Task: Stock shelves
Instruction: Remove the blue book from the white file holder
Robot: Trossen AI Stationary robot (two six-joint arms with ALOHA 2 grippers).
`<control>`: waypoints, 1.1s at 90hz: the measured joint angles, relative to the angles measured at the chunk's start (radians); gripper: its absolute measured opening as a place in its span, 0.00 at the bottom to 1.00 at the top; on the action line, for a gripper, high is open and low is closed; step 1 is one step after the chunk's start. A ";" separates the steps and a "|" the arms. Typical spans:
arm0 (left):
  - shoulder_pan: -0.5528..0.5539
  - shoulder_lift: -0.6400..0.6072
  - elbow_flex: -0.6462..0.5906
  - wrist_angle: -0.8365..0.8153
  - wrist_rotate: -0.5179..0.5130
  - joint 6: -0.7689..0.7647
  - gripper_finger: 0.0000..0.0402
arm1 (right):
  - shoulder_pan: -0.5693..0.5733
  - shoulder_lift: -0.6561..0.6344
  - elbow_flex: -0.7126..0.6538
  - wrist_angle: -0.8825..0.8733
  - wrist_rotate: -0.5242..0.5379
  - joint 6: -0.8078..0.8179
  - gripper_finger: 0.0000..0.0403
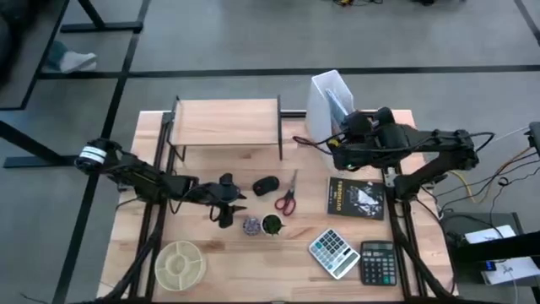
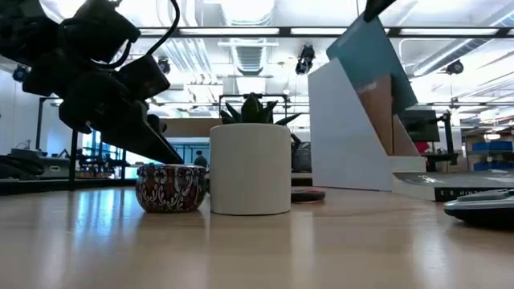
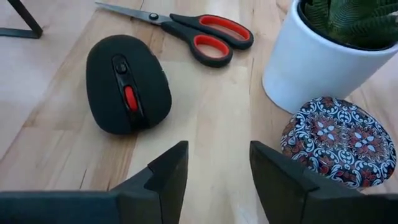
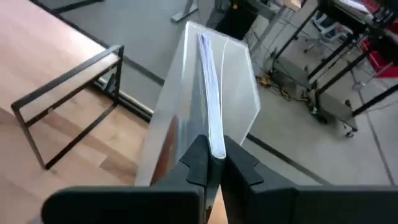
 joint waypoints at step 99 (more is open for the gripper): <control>0.000 0.000 -0.003 0.008 0.000 0.008 0.36 | 0.076 -0.003 0.273 0.216 -0.575 -0.399 0.01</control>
